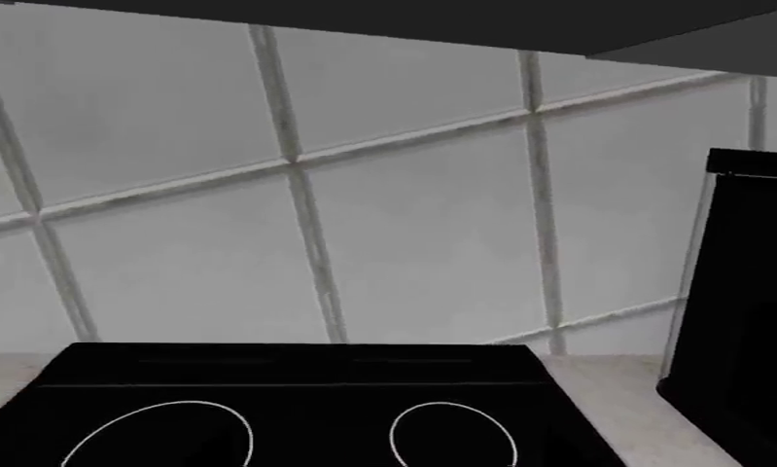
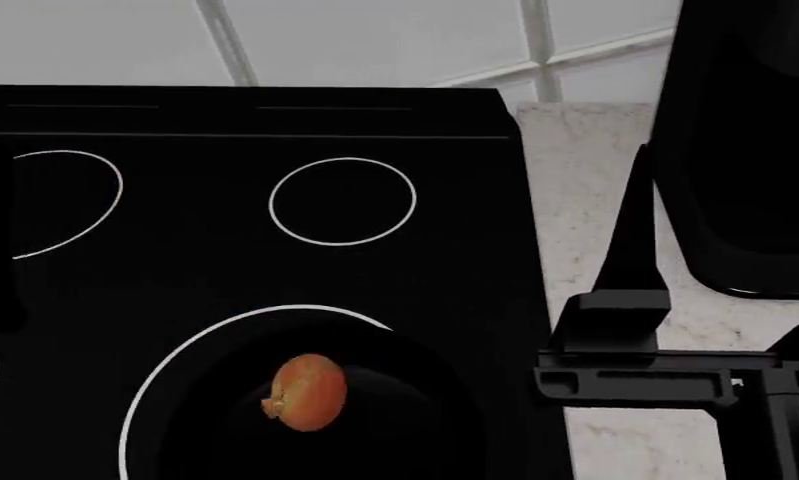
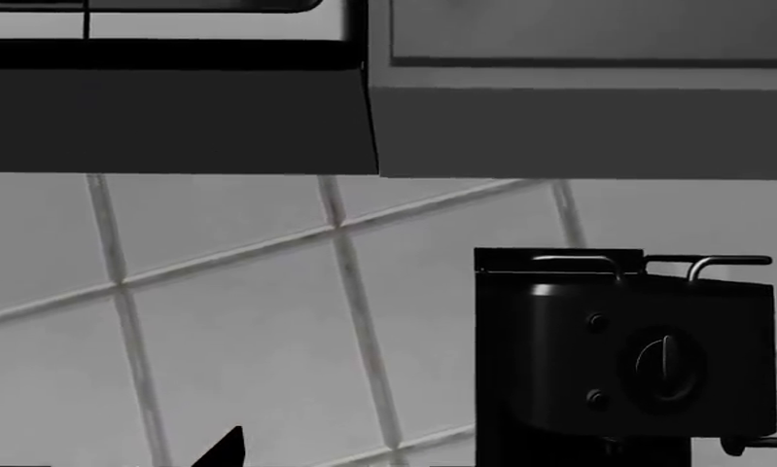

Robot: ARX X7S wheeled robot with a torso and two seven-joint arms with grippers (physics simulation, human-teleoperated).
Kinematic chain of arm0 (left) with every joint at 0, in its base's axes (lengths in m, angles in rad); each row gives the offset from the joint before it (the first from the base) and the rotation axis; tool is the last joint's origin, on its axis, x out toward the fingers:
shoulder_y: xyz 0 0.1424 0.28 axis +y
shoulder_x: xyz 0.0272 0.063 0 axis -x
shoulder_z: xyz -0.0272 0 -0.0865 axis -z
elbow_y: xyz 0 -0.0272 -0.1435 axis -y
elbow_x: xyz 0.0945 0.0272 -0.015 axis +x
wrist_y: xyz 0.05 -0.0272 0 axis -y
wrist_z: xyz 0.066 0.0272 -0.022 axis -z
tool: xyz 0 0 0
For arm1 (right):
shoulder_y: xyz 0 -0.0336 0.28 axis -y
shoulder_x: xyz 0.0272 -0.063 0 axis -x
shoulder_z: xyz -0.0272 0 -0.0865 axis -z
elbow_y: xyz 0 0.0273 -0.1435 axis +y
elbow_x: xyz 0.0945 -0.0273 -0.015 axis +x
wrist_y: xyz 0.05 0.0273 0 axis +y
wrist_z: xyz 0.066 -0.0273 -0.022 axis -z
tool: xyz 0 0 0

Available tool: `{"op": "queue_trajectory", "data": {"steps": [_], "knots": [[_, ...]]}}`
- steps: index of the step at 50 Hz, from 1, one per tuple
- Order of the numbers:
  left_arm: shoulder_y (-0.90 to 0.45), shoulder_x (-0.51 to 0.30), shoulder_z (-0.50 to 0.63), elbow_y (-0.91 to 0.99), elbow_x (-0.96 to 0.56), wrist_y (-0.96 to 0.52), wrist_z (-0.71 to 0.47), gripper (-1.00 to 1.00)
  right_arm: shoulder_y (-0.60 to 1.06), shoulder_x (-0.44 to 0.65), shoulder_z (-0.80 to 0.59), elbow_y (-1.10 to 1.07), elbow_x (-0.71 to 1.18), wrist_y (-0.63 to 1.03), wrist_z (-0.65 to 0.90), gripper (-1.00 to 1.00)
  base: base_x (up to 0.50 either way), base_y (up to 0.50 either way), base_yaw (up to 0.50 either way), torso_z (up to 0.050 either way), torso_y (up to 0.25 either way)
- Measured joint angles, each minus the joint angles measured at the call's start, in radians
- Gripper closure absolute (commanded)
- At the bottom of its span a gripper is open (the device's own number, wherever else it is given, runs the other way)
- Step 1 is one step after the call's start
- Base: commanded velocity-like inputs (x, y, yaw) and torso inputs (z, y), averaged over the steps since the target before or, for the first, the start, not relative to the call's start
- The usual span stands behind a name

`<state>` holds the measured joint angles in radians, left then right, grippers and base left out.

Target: Pick the onion from the plate and place it in the pan.

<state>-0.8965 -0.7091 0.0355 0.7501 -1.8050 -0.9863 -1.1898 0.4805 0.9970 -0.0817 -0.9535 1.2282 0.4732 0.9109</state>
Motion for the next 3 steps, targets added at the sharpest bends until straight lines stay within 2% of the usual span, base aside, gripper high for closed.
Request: {"op": "queue_trajectory", "data": {"steps": [3], "knots": [[0.03, -0.004, -0.02, 0.007, 0.022, 0.009, 0.005, -1.0, -0.004, 0.003, 0.001, -0.001, 0.001, -0.002, -0.003, -1.0, 0.0, 0.0, 0.0, 0.0, 0.0]]}}
